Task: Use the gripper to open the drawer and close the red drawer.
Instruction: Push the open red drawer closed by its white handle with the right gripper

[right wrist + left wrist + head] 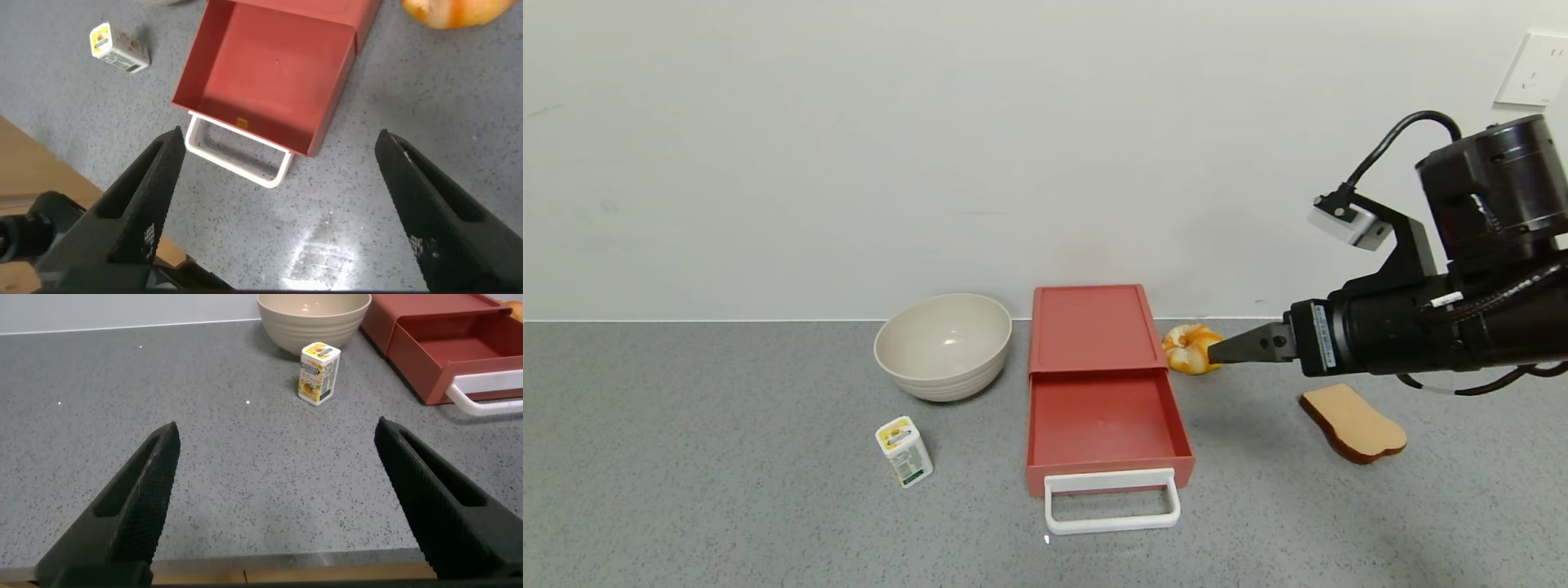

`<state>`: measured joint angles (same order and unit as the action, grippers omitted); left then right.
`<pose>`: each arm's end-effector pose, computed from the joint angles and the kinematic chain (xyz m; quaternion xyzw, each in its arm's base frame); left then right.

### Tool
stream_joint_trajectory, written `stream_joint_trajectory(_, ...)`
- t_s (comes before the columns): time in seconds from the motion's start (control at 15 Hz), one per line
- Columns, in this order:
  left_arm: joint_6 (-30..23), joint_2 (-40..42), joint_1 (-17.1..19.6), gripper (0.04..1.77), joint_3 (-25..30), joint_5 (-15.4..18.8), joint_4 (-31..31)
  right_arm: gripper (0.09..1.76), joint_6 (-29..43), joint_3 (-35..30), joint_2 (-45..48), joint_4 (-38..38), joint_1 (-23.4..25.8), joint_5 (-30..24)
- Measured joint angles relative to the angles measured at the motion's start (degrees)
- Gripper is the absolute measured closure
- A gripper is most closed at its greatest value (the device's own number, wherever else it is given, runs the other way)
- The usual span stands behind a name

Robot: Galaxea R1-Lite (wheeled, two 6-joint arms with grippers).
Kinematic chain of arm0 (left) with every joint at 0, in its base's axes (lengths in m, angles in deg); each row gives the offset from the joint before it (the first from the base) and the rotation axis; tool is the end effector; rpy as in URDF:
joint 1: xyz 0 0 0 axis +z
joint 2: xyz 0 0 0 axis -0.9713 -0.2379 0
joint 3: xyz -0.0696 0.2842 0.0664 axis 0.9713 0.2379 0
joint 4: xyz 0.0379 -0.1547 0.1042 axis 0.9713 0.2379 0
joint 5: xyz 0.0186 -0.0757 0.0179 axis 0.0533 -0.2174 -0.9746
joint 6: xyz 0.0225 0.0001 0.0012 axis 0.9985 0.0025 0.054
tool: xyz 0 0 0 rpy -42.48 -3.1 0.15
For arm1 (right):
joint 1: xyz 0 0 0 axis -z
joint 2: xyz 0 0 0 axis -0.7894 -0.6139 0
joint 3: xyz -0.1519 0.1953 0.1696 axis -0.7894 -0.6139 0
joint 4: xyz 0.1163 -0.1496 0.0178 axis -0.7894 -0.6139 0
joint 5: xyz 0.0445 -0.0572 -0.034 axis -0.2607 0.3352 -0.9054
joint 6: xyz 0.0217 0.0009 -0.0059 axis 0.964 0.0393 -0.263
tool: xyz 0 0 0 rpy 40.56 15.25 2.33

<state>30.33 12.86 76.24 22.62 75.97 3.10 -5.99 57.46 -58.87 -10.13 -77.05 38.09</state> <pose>-0.0229 0.0001 0.0754 0.0036 -0.0007 0.0007 1.0000 0.2598 0.1265 0.2517 0.0813 0.3497 0.2718 0.8929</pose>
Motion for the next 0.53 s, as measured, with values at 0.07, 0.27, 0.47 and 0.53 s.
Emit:
stream_joint_trajectory(0.07, 0.02, 0.00, 0.00, 0.09, 0.00, -0.02, 0.00, 0.14, -0.85, -0.43, 0.72, 0.13, 1.83, -1.79)
stream_joint_trajectory(0.27, 0.02, 0.00, 0.00, 0.09, 0.00, 0.00, 0.00, 0.14, -3.69, -1.62, 2.93, 0.37, 6.88, -7.58)
stream_joint_trajectory(0.47, 0.02, 0.00, 0.00, 0.09, 0.00, 0.00, 0.00, 0.14, -5.95, -4.82, 4.83, 4.35, 11.19, -11.65)
stream_joint_trajectory(0.53, -0.01, 0.00, 0.00, 0.09, 0.00, 0.00, 0.00, 0.14, -6.03, -6.22, 5.19, 6.78, 12.08, -12.04)
